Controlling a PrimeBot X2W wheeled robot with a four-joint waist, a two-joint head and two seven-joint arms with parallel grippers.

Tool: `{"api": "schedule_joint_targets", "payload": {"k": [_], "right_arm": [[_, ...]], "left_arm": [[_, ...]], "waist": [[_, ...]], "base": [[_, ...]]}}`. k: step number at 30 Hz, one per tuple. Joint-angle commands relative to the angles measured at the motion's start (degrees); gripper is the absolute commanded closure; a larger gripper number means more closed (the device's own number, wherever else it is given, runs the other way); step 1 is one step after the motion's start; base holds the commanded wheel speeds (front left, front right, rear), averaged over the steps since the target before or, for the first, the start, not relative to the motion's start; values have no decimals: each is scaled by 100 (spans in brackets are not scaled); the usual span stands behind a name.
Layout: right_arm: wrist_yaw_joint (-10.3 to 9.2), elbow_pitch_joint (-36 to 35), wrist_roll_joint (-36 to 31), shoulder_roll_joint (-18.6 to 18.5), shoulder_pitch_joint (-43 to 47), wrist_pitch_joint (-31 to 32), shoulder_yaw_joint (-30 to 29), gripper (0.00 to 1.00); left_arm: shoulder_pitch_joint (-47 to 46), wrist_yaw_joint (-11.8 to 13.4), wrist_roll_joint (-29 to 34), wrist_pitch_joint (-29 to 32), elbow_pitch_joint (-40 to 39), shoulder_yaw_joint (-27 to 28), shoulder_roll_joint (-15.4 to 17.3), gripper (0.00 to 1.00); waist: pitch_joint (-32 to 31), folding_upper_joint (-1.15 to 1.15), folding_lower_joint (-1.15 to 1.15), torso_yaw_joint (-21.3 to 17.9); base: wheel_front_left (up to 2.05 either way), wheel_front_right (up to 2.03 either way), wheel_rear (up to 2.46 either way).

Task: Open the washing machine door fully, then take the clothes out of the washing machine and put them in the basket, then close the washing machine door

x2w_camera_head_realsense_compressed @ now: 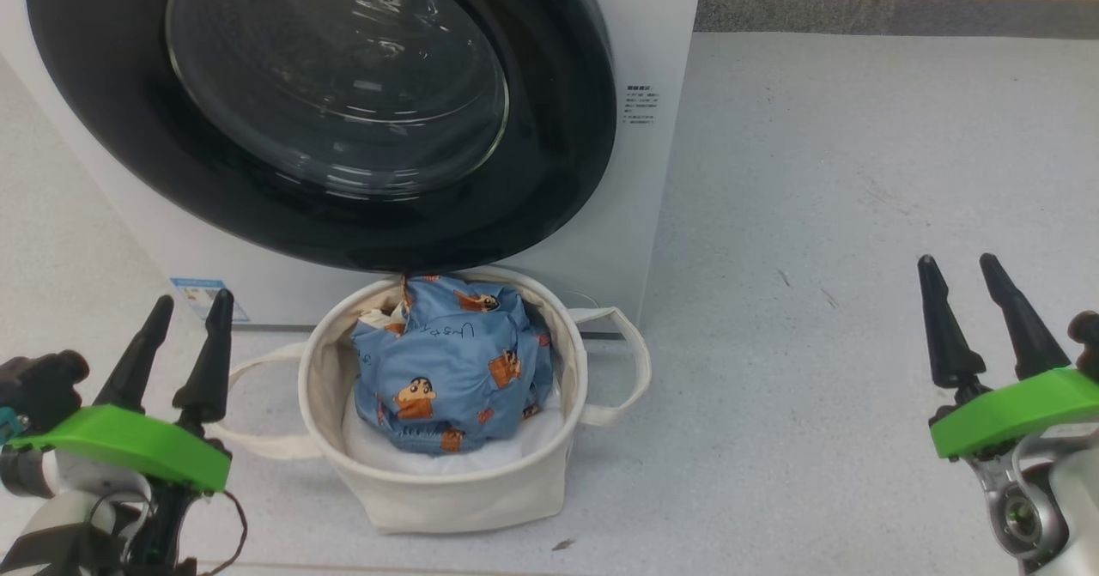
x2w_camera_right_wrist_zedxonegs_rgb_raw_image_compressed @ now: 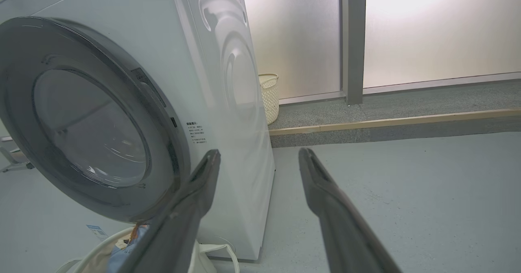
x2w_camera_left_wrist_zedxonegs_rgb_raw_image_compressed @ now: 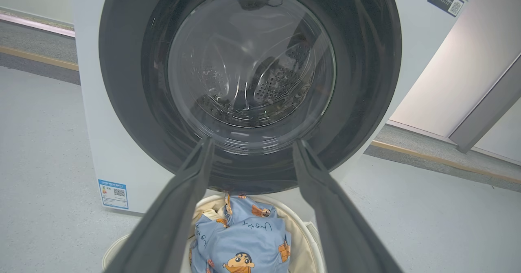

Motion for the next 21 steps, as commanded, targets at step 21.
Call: {"api": "schedule_joint_targets", "payload": {"k": [21], "right_arm": [[-2, -85, -115, -6, 20, 104, -141, 0]], "left_arm": [[-325, 82, 1, -50, -187, 190, 311, 0]], "waist": [[15, 0, 0, 37]], "base": [[0, 0, 0]]}}
